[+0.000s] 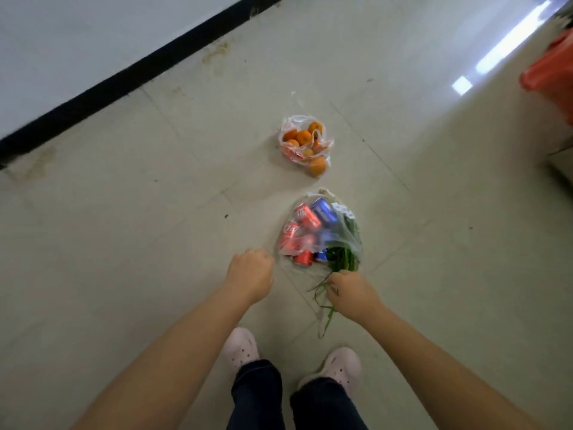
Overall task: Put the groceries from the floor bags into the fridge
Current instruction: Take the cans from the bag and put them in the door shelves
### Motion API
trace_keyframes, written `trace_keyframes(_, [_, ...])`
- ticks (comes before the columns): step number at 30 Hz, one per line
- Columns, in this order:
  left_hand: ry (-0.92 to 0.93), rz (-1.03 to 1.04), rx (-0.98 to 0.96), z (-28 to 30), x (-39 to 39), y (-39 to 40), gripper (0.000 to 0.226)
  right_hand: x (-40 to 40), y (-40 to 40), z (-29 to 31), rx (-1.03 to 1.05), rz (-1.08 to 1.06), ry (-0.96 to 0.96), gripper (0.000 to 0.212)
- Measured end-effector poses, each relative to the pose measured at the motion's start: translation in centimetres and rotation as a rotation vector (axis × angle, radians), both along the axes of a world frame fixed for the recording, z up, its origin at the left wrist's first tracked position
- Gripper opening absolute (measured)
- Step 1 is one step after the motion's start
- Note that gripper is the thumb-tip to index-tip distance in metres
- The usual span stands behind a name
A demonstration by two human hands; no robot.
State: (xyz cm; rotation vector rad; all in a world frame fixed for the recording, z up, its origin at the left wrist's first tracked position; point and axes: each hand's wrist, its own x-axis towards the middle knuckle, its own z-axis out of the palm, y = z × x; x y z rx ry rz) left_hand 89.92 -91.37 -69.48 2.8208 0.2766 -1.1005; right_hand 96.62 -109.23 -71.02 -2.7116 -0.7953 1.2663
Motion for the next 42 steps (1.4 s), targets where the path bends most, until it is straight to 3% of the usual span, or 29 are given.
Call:
trace_keyframes(5, [0.032, -0.098, -0.006, -10.7, -0.1, -2.1, 0.034, -0.1, -1.6, -9.8, 0.068, -0.039, -0.083, 0.026])
trace_keyframes(7, [0.045, -0.172, -0.002, -15.0, -0.4, -2.7, 0.032, 0.1, -2.1, -13.5, 0.213, -0.121, -0.211, 0.020])
trace_keyframes(9, [-0.110, -0.359, -0.011, -19.3, -0.7, -3.3, 0.027, 1.1, -2.7, -17.1, 0.428, -0.234, -0.430, 0.013])
trace_keyframes(11, [-0.239, -0.557, 0.048, -24.1, -0.7, -3.6, 0.022, 2.3, -3.2, -20.8, 0.511, -0.264, -0.579, 0.012])
trace_keyframes(13, [-0.346, -0.656, 0.072, -28.1, 0.1, -3.6, 0.008, 3.5, -3.2, -24.8, 0.515, -0.119, -0.627, 0.020])
trace_keyframes(16, [-0.452, -0.782, 0.102, -33.3, 2.6, -3.3, 0.040, 5.5, -3.1, -29.4, 0.448, 0.183, -0.692, 0.019])
trace_keyframes(18, [-0.527, -0.899, 0.083, -36.2, 4.1, -2.5, 0.043, 6.7, -2.8, -31.7, 0.392, 0.408, -0.720, 0.003])
trace_keyframes(20, [-0.622, -1.064, 0.058, -39.0, 5.5, -2.1, 0.044, 8.0, -2.5, -33.4, 0.330, 0.577, -0.689, 0.015])
trace_keyframes(23, [-0.728, -1.161, 0.065, -41.2, 7.2, -2.0, 0.039, 9.7, -2.5, -35.5, 0.250, 0.659, -0.647, 0.026])
trace_keyframes(26, [-0.758, -1.091, 0.087, -41.1, 8.7, -1.6, 0.031, 9.9, -2.1, -36.2, 0.095, 0.637, -0.631, 0.024])
trace_keyframes(31, [-0.800, -0.909, 0.167, -39.6, 11.0, 1.9, 0.032, 10.8, -1.2, -36.3, -0.130, 0.491, -0.591, 0.042])
trace_keyframes(36, [-0.785, -0.548, 0.279, -43.5, 10.5, 5.1, 0.029, 11.7, -0.8, -38.8, -0.246, 0.267, -0.475, 0.057])
trace_keyframes(38, [-0.755, -0.341, 0.165, -44.2, 10.0, 4.3, 0.008, 11.2, -0.4, -39.1, -0.208, 0.148, -0.430, 0.058])
trace_keyframes(40, [-0.830, -0.191, 0.085, -44.4, 9.4, 3.2, 0.011, 10.6, 0.2, -39.2, -0.052, -0.016, -0.448, 0.050])
trace_keyframes(42, [-0.954, -0.142, 0.047, -44.1, 9.1, 1.7, 0.021, 9.8, 0.8, -39.2, 0.258, -0.090, -0.655, 0.038])
